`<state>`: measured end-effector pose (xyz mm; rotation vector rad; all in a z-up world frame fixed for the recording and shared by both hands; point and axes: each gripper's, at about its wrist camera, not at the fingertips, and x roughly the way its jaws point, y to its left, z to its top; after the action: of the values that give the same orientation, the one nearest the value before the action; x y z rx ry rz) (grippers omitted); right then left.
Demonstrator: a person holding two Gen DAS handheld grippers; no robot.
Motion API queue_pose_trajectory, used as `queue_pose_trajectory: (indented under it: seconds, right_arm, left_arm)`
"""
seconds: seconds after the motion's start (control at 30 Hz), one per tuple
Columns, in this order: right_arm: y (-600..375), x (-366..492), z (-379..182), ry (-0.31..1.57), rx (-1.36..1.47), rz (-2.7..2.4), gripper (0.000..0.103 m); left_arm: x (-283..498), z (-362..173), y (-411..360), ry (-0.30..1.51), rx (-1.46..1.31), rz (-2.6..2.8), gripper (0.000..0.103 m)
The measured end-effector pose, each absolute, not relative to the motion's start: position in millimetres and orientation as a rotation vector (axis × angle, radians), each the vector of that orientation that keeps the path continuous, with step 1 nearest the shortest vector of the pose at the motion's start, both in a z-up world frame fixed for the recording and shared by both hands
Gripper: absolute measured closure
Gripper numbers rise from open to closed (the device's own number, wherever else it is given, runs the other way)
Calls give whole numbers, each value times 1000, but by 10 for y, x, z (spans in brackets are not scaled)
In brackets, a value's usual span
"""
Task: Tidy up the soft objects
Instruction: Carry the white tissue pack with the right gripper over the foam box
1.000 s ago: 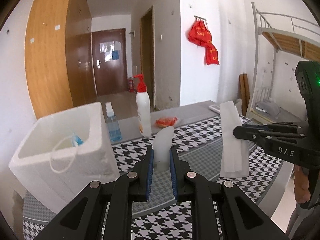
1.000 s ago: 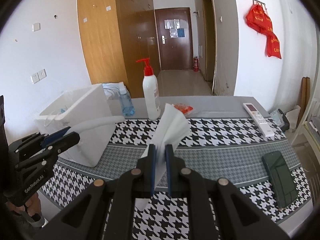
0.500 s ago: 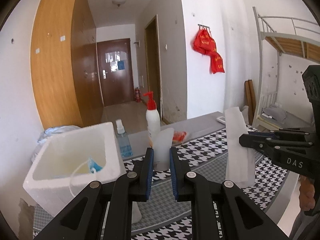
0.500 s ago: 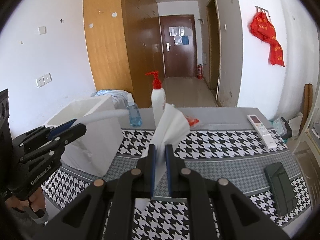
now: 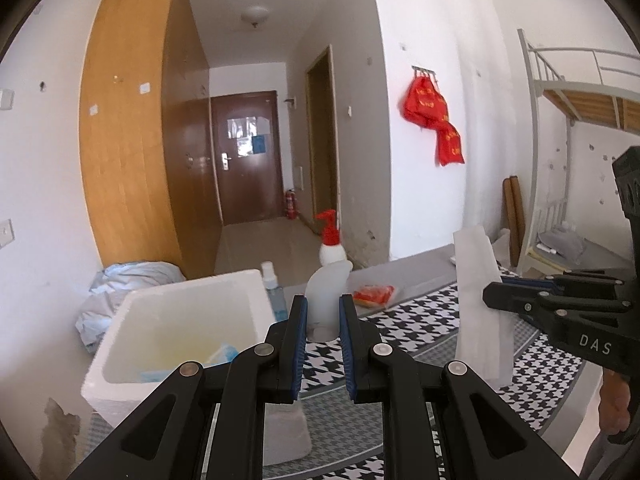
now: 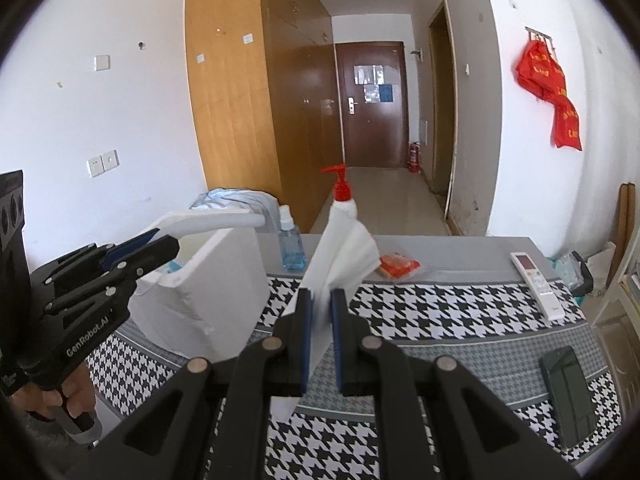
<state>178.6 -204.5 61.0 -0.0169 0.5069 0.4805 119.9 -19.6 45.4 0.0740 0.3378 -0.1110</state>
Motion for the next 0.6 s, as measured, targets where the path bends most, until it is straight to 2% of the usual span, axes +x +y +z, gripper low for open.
queue_pose_trajectory:
  seconds: [0.6]
  right_arm:
    - [-1730,1848,734,471,-25,586,91]
  left_arm:
    - [1142,567,188,311,44,12,86]
